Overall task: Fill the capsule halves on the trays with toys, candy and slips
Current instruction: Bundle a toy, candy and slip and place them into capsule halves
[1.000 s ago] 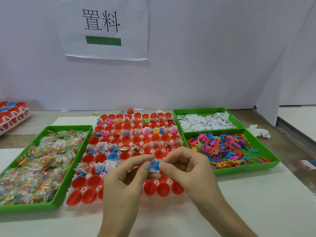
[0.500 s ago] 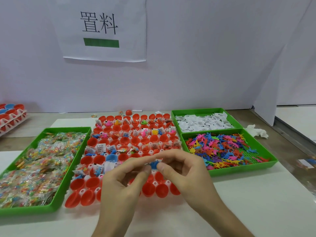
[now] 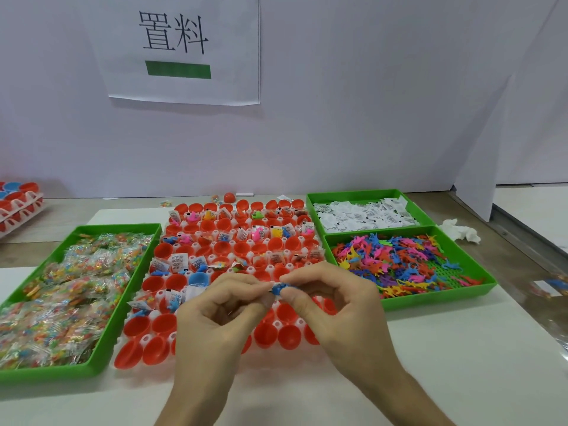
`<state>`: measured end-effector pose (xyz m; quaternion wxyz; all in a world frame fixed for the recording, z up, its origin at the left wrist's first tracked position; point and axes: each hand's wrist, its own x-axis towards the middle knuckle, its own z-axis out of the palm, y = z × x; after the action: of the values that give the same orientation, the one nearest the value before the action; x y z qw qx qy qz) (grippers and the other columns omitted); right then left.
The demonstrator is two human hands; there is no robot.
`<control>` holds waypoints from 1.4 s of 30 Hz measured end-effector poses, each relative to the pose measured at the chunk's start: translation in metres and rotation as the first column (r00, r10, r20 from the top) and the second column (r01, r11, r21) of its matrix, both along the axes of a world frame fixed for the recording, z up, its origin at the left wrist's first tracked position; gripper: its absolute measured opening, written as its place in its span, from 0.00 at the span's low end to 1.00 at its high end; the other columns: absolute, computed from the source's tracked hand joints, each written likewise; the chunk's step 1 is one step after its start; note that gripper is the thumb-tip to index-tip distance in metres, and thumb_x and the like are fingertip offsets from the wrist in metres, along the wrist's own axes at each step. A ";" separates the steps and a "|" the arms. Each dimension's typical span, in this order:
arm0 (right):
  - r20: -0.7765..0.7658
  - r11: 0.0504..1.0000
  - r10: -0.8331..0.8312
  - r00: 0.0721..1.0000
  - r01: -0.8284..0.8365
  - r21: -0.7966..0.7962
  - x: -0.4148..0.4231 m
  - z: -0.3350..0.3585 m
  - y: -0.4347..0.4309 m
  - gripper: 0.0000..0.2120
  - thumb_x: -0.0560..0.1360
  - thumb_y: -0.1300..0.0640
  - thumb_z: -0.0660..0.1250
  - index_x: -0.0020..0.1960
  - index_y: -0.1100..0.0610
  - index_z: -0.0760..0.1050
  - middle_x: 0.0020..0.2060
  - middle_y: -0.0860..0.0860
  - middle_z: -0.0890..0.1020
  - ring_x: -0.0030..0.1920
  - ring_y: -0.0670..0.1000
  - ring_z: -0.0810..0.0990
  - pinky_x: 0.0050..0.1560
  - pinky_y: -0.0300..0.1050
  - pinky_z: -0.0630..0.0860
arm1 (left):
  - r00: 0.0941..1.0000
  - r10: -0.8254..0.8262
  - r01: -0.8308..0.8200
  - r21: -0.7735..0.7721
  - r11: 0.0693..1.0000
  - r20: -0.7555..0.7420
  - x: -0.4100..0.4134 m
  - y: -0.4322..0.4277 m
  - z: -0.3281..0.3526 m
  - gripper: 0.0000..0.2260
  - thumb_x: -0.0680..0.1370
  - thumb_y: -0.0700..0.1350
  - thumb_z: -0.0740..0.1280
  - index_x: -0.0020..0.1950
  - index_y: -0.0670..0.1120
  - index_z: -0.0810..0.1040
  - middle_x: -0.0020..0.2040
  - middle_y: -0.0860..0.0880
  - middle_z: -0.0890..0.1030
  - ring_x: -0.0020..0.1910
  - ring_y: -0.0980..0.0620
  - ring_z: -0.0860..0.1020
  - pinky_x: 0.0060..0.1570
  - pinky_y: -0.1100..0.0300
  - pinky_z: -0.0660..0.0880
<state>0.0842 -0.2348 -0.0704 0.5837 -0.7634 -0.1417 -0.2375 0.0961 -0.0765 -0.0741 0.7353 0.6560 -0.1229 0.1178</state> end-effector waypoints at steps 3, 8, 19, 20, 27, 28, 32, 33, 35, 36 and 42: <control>0.032 0.998 -0.054 0.998 0.053 0.023 0.008 0.010 -0.021 0.08 0.73 0.63 0.74 0.47 0.50 0.84 0.42 0.45 0.87 0.43 0.48 0.86 0.45 0.38 0.81 | 1.000 -0.008 0.008 0.035 0.999 -0.010 -0.003 -0.002 0.002 0.08 0.68 0.44 0.74 0.45 0.54 0.87 0.42 0.47 0.86 0.43 0.50 0.86 0.44 0.65 0.81; -0.023 0.927 -0.318 0.948 0.306 -0.215 0.022 0.013 -0.075 0.13 0.72 0.65 0.75 0.41 0.47 0.83 0.36 0.41 0.85 0.38 0.43 0.84 0.42 0.33 0.79 | 0.977 0.203 -0.203 0.006 0.979 0.065 -0.003 0.002 0.005 0.04 0.75 0.46 0.69 0.47 0.53 0.83 0.41 0.49 0.84 0.38 0.51 0.85 0.41 0.66 0.79; -0.100 0.841 -0.290 0.952 0.203 -0.502 0.030 -0.008 -0.072 0.07 0.72 0.64 0.75 0.41 0.52 0.85 0.34 0.41 0.83 0.40 0.41 0.81 0.42 0.28 0.74 | 0.963 0.262 -0.264 0.030 0.964 0.072 0.002 0.004 -0.002 0.12 0.79 0.34 0.66 0.45 0.51 0.81 0.37 0.48 0.82 0.34 0.52 0.82 0.39 0.66 0.79; -0.109 0.835 -0.285 0.952 0.191 -0.516 0.030 -0.009 -0.072 0.07 0.72 0.63 0.75 0.41 0.52 0.85 0.34 0.41 0.83 0.40 0.41 0.81 0.42 0.29 0.74 | 0.963 0.259 -0.262 0.026 0.965 0.071 0.001 0.004 -0.002 0.12 0.79 0.34 0.66 0.45 0.50 0.81 0.37 0.48 0.81 0.34 0.52 0.82 0.39 0.66 0.79; -0.132 0.788 -0.288 0.948 0.156 -0.596 0.032 -0.018 -0.069 0.06 0.72 0.58 0.76 0.42 0.48 0.84 0.37 0.40 0.82 0.42 0.41 0.80 0.43 0.29 0.73 | 0.963 0.260 -0.262 0.012 0.965 0.065 0.000 0.003 -0.001 0.11 0.79 0.33 0.66 0.45 0.50 0.80 0.37 0.49 0.81 0.34 0.51 0.81 0.39 0.66 0.79; -0.132 0.782 -0.288 0.948 0.154 -0.604 0.032 -0.019 -0.068 0.06 0.72 0.58 0.76 0.42 0.48 0.84 0.38 0.40 0.82 0.42 0.42 0.80 0.43 0.31 0.74 | 0.963 0.263 -0.264 0.009 0.964 0.064 0.001 0.003 -0.001 0.12 0.79 0.33 0.66 0.45 0.50 0.81 0.37 0.49 0.81 0.34 0.51 0.81 0.39 0.66 0.79; -0.109 0.756 -0.310 0.944 0.175 -0.631 0.034 -0.022 -0.067 0.04 0.72 0.56 0.76 0.45 0.47 0.85 0.39 0.42 0.81 0.42 0.41 0.77 0.43 0.30 0.69 | 0.963 0.261 -0.262 0.005 0.965 0.064 0.001 0.003 -0.001 0.12 0.79 0.33 0.66 0.45 0.50 0.80 0.37 0.49 0.81 0.33 0.52 0.81 0.38 0.67 0.78; -0.104 0.752 -0.319 0.942 0.185 -0.633 0.034 -0.022 -0.067 0.04 0.72 0.55 0.76 0.46 0.48 0.85 0.39 0.42 0.80 0.42 0.40 0.76 0.44 0.28 0.68 | 0.964 0.259 -0.260 0.002 0.966 0.064 0.001 0.003 -0.001 0.12 0.79 0.33 0.66 0.45 0.50 0.80 0.36 0.49 0.81 0.33 0.52 0.80 0.38 0.67 0.78; -0.102 0.749 -0.329 0.939 0.194 -0.634 0.034 -0.023 -0.067 0.08 0.72 0.54 0.76 0.51 0.49 0.85 0.40 0.42 0.80 0.42 0.39 0.76 0.46 0.28 0.66 | 0.963 0.262 -0.262 -0.001 0.965 0.062 0.001 0.003 -0.001 0.12 0.79 0.33 0.66 0.45 0.50 0.80 0.36 0.49 0.81 0.33 0.53 0.80 0.38 0.67 0.78; -0.107 0.751 -0.329 0.938 0.191 -0.632 0.035 -0.023 -0.066 0.09 0.72 0.54 0.76 0.53 0.49 0.84 0.41 0.42 0.79 0.42 0.39 0.75 0.46 0.28 0.66 | 0.962 0.265 -0.265 0.000 0.964 0.061 0.001 0.004 -0.002 0.12 0.79 0.33 0.66 0.45 0.50 0.80 0.36 0.49 0.81 0.33 0.53 0.80 0.38 0.67 0.78; -0.128 0.804 -0.316 0.940 0.193 -0.563 0.035 -0.021 -0.068 0.10 0.72 0.52 0.77 0.53 0.46 0.82 0.46 0.40 0.78 0.42 0.37 0.75 0.46 0.30 0.71 | 0.961 0.268 -0.269 0.000 0.963 0.072 0.003 0.008 -0.001 0.12 0.79 0.34 0.67 0.45 0.51 0.80 0.35 0.48 0.81 0.33 0.52 0.80 0.37 0.64 0.79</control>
<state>0.1193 -0.3031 -0.0913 0.3182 -0.9301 -0.0346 -0.1801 0.0993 -0.0688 -0.0754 0.7046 0.6655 -0.0597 0.2391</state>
